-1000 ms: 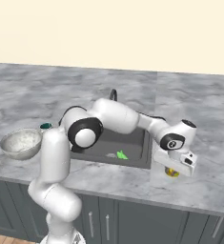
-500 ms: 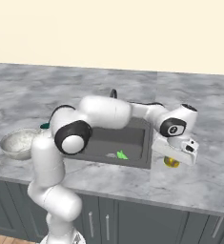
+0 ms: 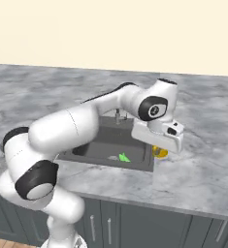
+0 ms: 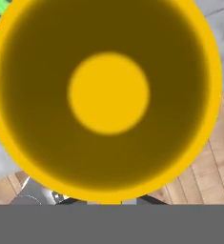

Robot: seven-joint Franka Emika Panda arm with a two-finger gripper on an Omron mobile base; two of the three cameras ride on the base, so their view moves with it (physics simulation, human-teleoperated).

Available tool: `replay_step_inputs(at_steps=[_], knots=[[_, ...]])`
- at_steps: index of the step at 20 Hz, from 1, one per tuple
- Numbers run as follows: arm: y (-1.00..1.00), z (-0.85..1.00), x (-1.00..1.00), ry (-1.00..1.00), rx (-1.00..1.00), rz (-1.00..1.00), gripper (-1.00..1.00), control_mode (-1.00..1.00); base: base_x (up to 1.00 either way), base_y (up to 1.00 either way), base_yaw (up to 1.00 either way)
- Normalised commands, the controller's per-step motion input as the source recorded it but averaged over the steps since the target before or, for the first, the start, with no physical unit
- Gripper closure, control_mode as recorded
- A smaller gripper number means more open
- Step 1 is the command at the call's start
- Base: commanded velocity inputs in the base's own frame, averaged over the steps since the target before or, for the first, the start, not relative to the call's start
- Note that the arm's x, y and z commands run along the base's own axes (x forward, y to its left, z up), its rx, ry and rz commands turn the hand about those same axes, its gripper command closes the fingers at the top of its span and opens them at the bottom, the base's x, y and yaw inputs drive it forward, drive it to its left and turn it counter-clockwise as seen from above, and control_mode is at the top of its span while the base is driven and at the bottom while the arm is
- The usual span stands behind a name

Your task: Clear the mugs and bowl far away from the sink.

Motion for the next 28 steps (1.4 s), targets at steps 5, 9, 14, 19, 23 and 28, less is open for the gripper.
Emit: replay_step_inputs(at_steps=[5,9,14,19,23,28], knots=[[0.84,0.57,-0.4,-0.01,-0.15,-0.04,1.0,-1.0,0.0,0.0,0.0],[0.27,0.53,-0.31,-0.02,-0.04,-0.01,1.0,-1.0,0.0,0.0,0.0],[0.0,0.23,-0.2,0.0,0.0,-0.07,1.0,1.0,0.0,-0.05,-0.13],[0.0,0.0,0.0,0.0,0.0,0.0,1.0,1.0,0.0,-0.13,-0.96],[0.0,0.0,0.0,0.0,0.0,0.0,1.0,1.0,0.0,0.0,-1.0],[0.0,0.0,0.0,0.0,0.0,0.0,1.0,1.0,0.0,0.0,-1.0]])
